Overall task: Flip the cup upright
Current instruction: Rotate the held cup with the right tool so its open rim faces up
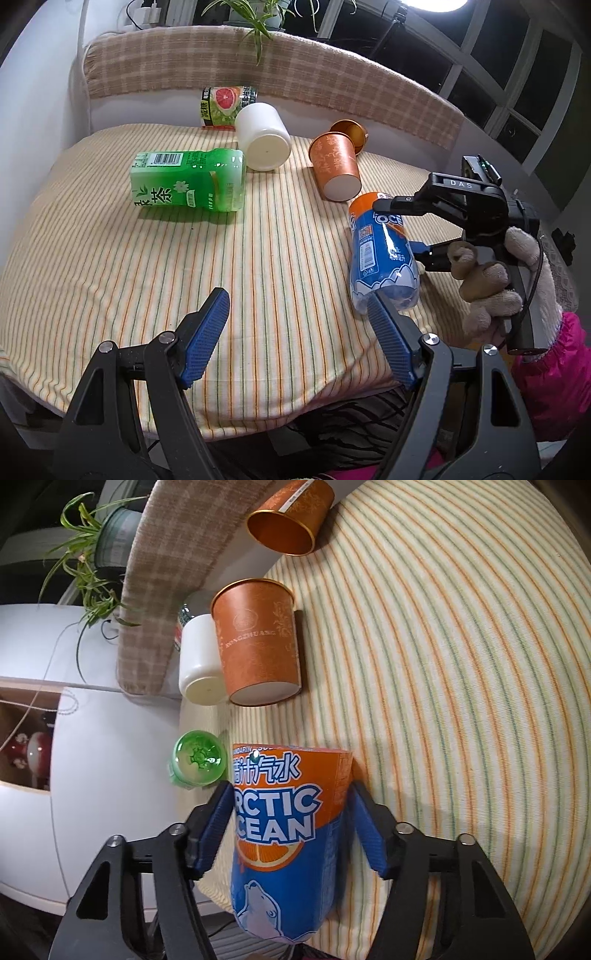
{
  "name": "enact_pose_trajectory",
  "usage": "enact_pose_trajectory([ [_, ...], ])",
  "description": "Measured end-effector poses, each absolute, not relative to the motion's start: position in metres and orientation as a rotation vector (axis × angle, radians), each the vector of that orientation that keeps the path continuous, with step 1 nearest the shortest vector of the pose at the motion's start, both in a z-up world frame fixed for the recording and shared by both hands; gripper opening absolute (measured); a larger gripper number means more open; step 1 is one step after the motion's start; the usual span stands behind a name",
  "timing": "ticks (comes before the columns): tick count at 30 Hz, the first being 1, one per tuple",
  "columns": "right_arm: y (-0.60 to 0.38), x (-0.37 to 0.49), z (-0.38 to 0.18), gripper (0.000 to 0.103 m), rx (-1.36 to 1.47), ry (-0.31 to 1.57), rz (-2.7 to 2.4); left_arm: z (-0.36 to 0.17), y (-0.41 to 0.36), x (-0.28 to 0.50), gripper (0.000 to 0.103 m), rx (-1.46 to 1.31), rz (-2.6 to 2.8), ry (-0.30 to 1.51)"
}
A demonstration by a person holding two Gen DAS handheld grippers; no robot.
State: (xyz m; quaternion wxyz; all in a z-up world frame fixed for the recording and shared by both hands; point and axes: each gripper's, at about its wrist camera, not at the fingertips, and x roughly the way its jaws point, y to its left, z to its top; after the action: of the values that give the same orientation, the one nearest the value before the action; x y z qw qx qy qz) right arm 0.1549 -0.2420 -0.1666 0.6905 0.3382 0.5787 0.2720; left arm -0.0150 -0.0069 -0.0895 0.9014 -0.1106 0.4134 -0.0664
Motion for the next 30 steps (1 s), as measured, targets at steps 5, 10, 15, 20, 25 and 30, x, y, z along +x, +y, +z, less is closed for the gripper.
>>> enact_pose_trajectory([
  [5,-0.245,0.151,-0.155,0.061,0.714,1.248,0.619,-0.09,-0.003,-0.014,0.08,-0.241,-0.13,0.854],
  [10,-0.251,0.145,-0.134,0.061,0.625,1.151,0.618,-0.085,-0.004,-0.013,0.08,-0.24,-0.13,0.834],
  [15,-0.25,0.131,-0.105,0.06,0.459,1.002,0.597,-0.078,-0.008,-0.011,0.08,-0.231,-0.127,0.805],
  [20,-0.242,0.115,-0.084,0.059,0.295,0.877,0.564,-0.071,-0.012,-0.009,0.08,-0.221,-0.131,0.78],
  [25,-0.235,0.101,-0.076,0.059,0.173,0.784,0.537,-0.066,-0.014,-0.008,0.08,-0.216,-0.13,0.76],
  [30,-0.231,0.097,-0.073,0.059,0.092,0.741,0.514,-0.064,-0.013,-0.008,0.08,-0.216,-0.126,0.751],
])
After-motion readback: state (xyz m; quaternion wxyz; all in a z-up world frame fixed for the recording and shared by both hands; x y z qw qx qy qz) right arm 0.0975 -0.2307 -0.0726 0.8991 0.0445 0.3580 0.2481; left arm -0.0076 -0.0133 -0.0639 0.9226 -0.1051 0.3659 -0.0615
